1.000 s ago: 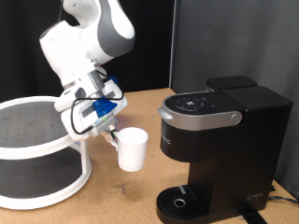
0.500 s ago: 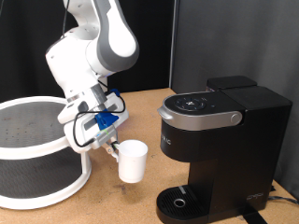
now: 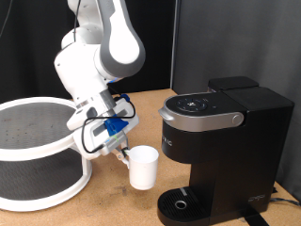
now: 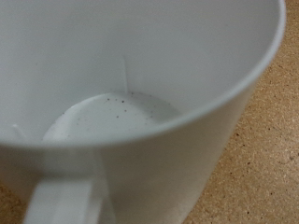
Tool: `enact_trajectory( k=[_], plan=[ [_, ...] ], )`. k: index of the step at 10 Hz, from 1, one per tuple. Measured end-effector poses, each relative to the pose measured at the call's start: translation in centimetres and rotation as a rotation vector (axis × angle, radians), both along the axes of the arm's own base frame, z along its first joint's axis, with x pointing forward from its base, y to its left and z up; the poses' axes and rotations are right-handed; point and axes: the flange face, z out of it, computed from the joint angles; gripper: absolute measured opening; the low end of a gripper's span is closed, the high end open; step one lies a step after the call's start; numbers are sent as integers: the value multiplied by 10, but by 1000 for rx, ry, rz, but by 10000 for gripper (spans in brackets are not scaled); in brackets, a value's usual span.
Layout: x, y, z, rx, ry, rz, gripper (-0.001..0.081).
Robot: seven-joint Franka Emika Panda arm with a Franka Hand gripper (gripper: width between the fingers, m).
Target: Make a cup of coffee with the keurig machine
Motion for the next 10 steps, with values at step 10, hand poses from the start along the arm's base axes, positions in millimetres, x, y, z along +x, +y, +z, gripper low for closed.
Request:
enact_trajectory(
  k=[10],
  plan=[
    [23, 48, -7, 8, -27, 52, 67]
  ],
)
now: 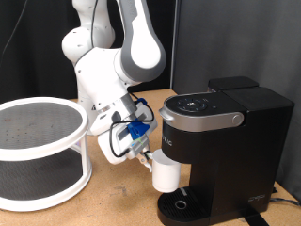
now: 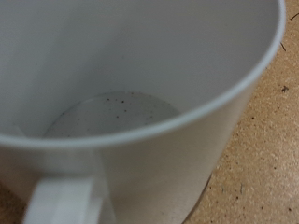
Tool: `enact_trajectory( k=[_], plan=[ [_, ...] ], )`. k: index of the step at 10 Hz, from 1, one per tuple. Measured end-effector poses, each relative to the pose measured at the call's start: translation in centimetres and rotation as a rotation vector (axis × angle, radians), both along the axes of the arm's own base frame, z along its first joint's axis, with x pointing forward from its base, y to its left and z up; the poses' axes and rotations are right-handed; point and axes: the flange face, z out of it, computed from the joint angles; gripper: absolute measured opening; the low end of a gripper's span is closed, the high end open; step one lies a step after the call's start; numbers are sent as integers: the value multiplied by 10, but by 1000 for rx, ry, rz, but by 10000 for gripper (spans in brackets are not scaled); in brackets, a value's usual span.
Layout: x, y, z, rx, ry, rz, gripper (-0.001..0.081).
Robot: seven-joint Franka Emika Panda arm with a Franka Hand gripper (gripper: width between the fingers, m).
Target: Make a cup of coffee with the keurig machine
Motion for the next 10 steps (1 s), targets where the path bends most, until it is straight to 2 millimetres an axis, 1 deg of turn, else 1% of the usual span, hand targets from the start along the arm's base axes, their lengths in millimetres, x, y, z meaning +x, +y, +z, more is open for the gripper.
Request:
enact_trajectory(
  k=[3, 10],
  plan=[
    [6, 10, -3, -12, -24, 6, 67],
    [15, 20, -25, -29, -23, 1, 67]
  ],
)
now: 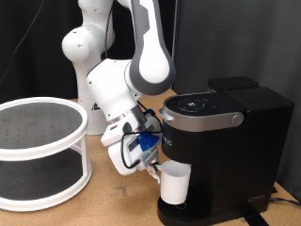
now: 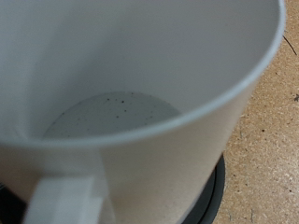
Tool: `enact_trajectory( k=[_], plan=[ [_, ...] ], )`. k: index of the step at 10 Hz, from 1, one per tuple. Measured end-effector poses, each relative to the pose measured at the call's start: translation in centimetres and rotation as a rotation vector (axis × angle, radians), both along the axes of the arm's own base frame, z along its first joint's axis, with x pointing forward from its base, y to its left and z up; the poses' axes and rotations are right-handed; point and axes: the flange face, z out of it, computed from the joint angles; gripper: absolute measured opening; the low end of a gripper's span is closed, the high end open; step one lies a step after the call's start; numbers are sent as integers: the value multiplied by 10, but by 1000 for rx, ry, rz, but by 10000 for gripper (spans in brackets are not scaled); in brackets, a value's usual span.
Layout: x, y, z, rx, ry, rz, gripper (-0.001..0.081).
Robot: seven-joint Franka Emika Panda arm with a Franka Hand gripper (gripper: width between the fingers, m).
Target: Make a cup of coffee with the keurig machine
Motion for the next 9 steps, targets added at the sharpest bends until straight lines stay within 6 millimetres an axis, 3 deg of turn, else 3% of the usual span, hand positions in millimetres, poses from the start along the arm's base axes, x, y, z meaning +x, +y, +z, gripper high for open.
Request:
enact_trajectory(
  k=[6, 8, 9],
  plan=[
    [6, 6, -10, 13, -8, -9, 67],
    [5, 5, -12, 10, -5, -10, 323],
    [5, 4, -12, 11, -2, -13, 323]
  ],
)
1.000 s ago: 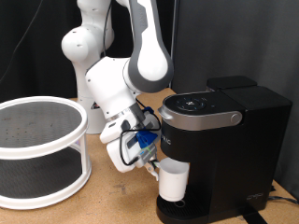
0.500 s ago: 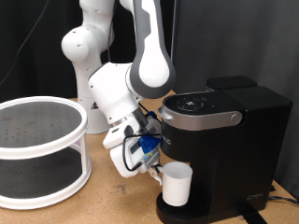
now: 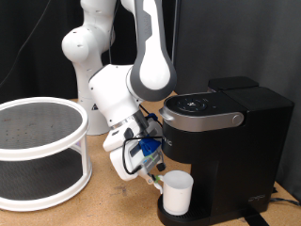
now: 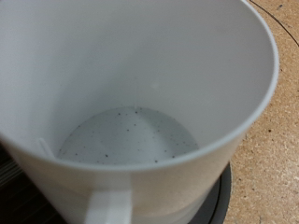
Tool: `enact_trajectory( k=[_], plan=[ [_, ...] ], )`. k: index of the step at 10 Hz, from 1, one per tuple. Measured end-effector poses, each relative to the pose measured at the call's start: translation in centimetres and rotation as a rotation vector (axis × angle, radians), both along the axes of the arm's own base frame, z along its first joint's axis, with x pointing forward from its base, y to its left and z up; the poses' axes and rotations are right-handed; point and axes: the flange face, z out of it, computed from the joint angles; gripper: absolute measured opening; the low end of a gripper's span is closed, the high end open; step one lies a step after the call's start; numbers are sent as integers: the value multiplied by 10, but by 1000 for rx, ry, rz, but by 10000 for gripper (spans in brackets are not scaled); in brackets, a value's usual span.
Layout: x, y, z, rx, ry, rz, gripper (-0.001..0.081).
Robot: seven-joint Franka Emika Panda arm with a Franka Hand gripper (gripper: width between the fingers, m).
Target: Make a cup of coffee with the keurig machine
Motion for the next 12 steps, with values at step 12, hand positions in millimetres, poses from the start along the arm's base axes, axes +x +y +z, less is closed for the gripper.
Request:
enact_trajectory(
  k=[12],
  plan=[
    [-19, -51, 39, 56, 57, 17, 800]
  ],
)
